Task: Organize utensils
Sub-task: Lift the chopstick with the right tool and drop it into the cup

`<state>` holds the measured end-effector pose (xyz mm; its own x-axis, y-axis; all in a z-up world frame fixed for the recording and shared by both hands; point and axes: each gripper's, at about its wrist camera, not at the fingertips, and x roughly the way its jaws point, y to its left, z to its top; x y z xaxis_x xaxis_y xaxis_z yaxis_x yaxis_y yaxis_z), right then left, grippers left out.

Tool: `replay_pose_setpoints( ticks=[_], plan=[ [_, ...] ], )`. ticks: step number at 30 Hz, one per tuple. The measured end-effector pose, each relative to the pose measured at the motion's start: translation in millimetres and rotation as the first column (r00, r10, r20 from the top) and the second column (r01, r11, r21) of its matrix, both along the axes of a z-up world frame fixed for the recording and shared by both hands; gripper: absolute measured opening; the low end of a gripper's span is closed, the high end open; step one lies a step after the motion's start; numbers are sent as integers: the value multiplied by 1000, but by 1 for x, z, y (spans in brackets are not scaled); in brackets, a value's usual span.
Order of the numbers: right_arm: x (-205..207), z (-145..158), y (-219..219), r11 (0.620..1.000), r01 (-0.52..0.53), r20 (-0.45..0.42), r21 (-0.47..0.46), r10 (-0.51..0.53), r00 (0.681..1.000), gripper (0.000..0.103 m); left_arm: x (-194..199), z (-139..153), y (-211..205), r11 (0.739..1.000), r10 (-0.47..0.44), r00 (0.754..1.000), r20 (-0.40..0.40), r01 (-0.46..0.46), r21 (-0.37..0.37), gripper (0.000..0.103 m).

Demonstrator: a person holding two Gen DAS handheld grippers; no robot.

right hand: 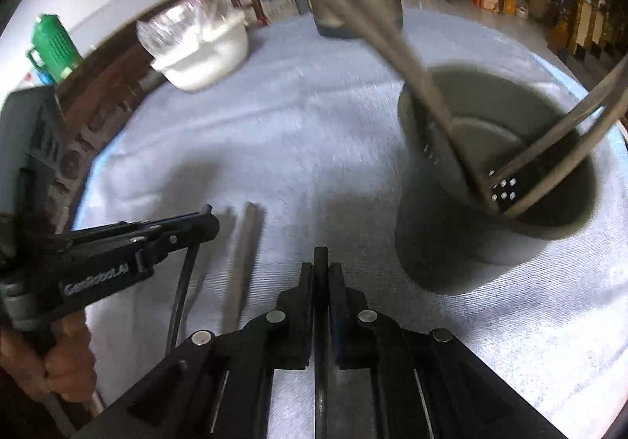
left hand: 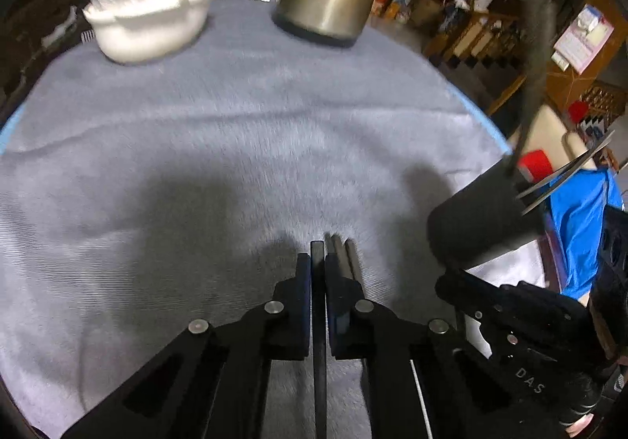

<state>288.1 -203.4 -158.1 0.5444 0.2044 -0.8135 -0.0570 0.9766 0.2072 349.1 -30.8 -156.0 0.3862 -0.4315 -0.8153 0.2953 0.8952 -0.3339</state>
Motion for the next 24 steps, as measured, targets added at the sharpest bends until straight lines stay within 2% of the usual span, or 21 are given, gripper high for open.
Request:
replay_pose_setpoints(
  ticks=[5, 10, 17, 24],
  plan=[
    [-23, 35, -2, 998, -40, 123, 57, 33, 992, 7, -27, 48, 11, 999, 29, 992, 126, -25, -34, 7],
    [-51, 66, -5, 993, -69, 239, 99, 44, 970, 7, -55, 93, 15, 998, 49, 968, 245, -36, -59, 7],
    [-93, 110, -16, 987, -109, 409, 121, 51, 911, 7, -93, 146, 11, 997, 56, 915, 400, -28, -76, 7],
    [-115, 136, -36, 989, -91, 517, 119, 17, 856, 7, -114, 179, -1, 996, 64, 871, 487, -24, -88, 7]
  ],
)
